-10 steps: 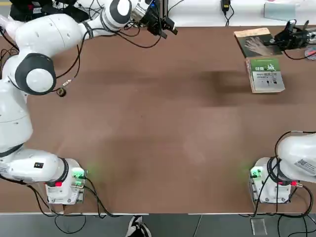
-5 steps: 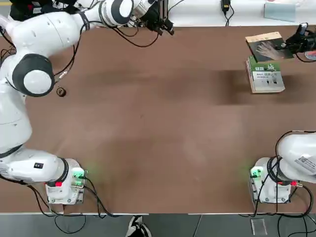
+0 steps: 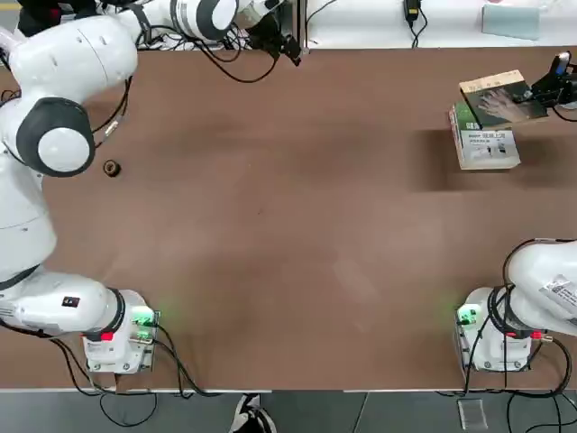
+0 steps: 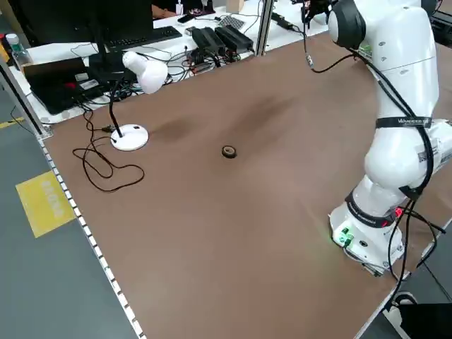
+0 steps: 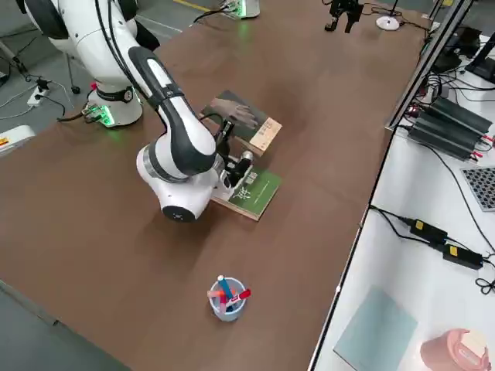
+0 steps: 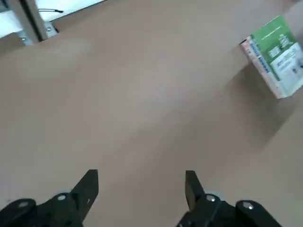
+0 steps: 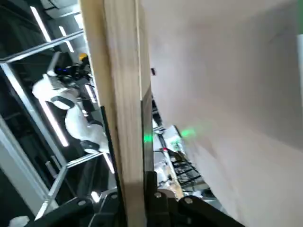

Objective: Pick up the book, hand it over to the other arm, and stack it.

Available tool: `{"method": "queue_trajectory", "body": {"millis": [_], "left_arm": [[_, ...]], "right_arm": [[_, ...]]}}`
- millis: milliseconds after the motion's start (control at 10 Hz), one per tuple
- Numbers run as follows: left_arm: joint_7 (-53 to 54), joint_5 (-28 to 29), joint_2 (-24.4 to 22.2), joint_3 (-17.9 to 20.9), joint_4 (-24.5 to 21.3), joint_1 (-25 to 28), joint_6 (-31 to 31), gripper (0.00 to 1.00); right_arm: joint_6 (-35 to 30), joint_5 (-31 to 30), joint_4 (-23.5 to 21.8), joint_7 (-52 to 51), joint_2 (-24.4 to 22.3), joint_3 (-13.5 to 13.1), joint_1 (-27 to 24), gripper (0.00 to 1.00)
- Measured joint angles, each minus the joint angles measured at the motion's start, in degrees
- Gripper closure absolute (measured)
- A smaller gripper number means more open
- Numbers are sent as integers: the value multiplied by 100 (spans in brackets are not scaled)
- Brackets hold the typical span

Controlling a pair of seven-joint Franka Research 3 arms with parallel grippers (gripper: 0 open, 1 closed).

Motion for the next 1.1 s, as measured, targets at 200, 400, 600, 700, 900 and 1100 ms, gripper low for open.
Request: {"method": "queue_trajectory", "body": {"millis": [200,400,600,700,900,1100], "left_arm": [[-29,122,-108,89,4,-8,-34,21],[-154,200,-274,231,3,-11,-129,19],[-408,398,-367,335,-11,18,-397,14],[-600,549,-392,362,-11,47,-544,14],[-1072,871,-458,367,-11,113,-874,11],[-1402,1097,-556,367,-12,120,-1183,0]], "right_arm": [[0,-311,290,-38,117,34,-27,84],[0,-663,578,-196,224,96,-64,84],[-20,-843,810,-242,317,156,-83,84],[-76,-866,889,-243,360,178,-86,84],[-197,-891,1029,-243,479,254,-89,84],[-254,-900,1107,-244,659,410,-122,84]]}}
